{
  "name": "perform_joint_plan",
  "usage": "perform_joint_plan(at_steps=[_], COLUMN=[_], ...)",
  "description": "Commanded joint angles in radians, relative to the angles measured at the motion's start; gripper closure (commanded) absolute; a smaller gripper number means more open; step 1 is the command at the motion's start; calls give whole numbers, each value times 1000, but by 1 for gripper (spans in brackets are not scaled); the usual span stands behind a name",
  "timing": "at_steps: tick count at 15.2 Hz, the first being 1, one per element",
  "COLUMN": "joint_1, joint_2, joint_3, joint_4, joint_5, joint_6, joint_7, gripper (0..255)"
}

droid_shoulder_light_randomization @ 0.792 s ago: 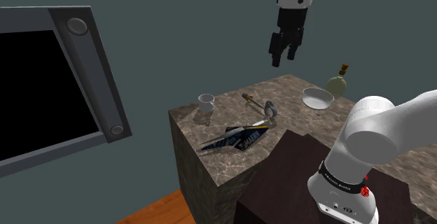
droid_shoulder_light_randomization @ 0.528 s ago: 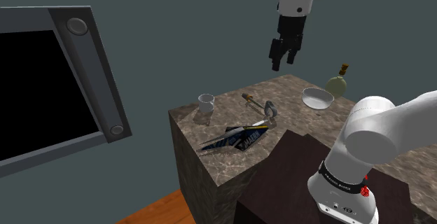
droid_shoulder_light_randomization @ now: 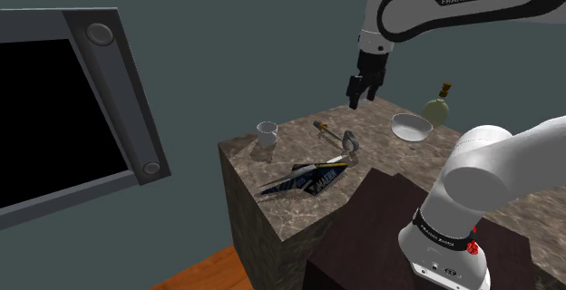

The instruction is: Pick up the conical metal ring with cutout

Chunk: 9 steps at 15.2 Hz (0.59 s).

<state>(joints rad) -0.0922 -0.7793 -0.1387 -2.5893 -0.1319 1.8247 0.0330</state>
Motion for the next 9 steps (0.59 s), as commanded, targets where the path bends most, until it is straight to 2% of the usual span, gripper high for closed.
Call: perform_joint_plan(at_steps=[1,9], joint_1=[-15,-71], joint_2=[19,205], joint_3=[-27,-165], joint_4=[-37,-121], joint_5=[-20,-94], joint_6=[72,400], joint_7=[-16,-101], gripper=[0,0])
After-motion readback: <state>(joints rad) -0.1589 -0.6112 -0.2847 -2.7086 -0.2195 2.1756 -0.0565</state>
